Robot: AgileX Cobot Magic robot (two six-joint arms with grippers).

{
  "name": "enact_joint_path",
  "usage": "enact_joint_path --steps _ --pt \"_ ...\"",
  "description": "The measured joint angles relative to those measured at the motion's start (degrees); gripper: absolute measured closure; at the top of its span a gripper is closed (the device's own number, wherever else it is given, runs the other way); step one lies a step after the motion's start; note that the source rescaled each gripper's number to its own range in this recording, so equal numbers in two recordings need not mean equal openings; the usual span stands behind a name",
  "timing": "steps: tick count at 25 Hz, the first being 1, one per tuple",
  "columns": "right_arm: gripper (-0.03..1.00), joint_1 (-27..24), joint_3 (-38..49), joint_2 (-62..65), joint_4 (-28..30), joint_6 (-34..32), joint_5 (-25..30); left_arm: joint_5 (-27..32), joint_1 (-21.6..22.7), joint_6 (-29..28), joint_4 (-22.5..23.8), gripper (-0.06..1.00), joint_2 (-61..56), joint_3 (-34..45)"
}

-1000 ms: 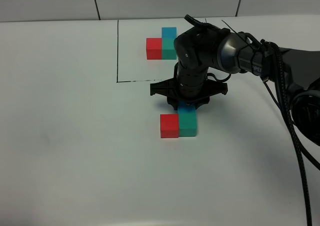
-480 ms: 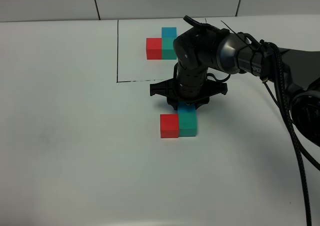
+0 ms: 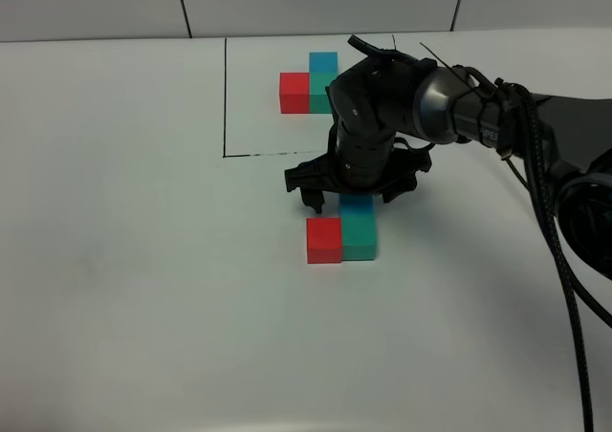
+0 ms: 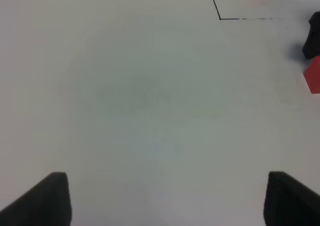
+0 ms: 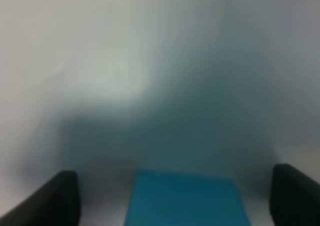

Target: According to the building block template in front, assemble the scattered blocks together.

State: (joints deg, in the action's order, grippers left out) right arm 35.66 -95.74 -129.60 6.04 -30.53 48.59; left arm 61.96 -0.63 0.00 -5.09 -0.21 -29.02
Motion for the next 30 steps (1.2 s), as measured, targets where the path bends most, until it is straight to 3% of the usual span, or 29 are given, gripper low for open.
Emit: enact_joint_path --steps 3,6,20,30 --pt "0.06 0.01 0.0 2.97 0.2 3.37 -1.52 0.0 0.0 0.0 0.05 0.19 0.0 0.0" --pt "-0.01 -0.74 0.02 6.73 0.01 8.06 -2.82 0.0 0.0 0.0 0.05 0.19 0.0 0.0" --pt "-0.03 -20.39 0.96 20.16 -2.0 24.43 0.77 0.0 0.0 0.0 0.05 0.19 0.0 0.0" --pt "-0.03 -29.54 20.14 36.41 -1.74 25.58 -9.11 0.0 0.0 0.0 0.05 0.19 0.0 0.0"
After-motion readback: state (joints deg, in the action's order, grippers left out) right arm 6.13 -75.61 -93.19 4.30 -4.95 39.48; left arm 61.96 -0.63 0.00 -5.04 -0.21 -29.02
